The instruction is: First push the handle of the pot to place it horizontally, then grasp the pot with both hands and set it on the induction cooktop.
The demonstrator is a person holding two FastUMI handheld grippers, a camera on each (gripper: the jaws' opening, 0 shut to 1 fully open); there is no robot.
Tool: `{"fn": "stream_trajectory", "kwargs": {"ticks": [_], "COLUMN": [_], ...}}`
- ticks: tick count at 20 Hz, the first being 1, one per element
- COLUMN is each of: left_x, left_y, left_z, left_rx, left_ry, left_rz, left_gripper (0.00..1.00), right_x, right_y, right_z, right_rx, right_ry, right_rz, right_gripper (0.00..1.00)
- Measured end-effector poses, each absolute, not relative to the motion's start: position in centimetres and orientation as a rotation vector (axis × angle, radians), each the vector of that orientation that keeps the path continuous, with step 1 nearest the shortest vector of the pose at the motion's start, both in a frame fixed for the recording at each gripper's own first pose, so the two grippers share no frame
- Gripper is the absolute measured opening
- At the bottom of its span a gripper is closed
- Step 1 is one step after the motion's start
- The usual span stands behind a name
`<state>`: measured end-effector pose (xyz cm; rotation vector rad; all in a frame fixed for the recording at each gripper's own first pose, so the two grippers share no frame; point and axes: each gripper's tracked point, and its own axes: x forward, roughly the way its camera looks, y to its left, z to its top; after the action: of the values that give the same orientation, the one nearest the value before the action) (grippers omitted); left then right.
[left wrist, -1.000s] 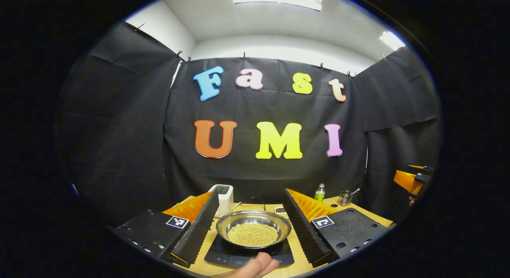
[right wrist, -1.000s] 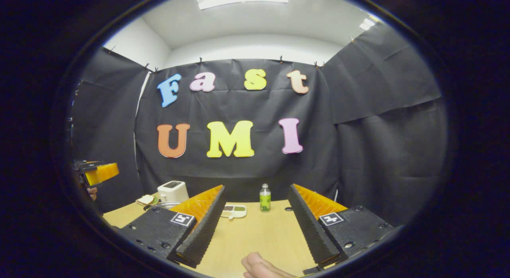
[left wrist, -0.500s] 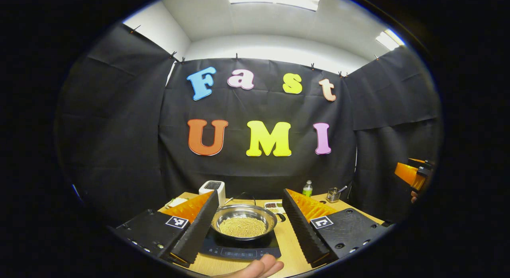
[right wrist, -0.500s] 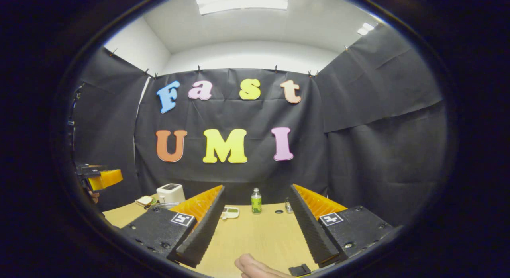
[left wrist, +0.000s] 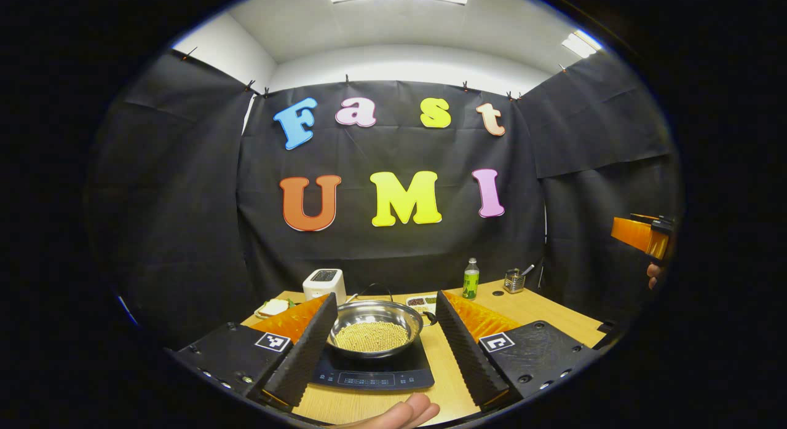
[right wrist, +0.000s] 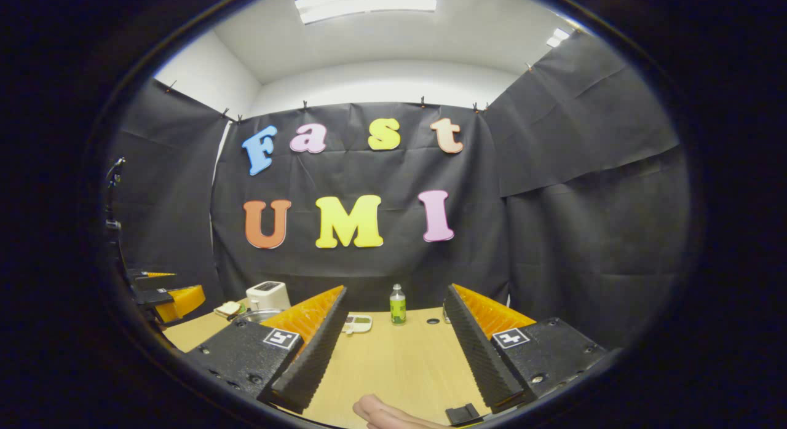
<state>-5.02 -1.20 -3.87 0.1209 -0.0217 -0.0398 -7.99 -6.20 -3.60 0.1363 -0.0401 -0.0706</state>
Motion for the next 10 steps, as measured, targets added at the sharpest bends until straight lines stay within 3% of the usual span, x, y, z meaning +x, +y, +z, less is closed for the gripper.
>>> {"fn": "stream_trajectory", "kwargs": {"ticks": [10], "left_x": [-6.4], "left_y": [-1.0], "left_z": [-2.7], "left_rx": [0.095], "left_ry": [-0.049], "left_rz": [-0.03], "left_gripper": [0.97], "right_x": [-8.1], "right_y": [-6.1], "right_z": [-3.6], "right_rx": [0.124], "right_ry": [-0.043], "right_rz": [-0.071], "right_gripper": [0.96]}}
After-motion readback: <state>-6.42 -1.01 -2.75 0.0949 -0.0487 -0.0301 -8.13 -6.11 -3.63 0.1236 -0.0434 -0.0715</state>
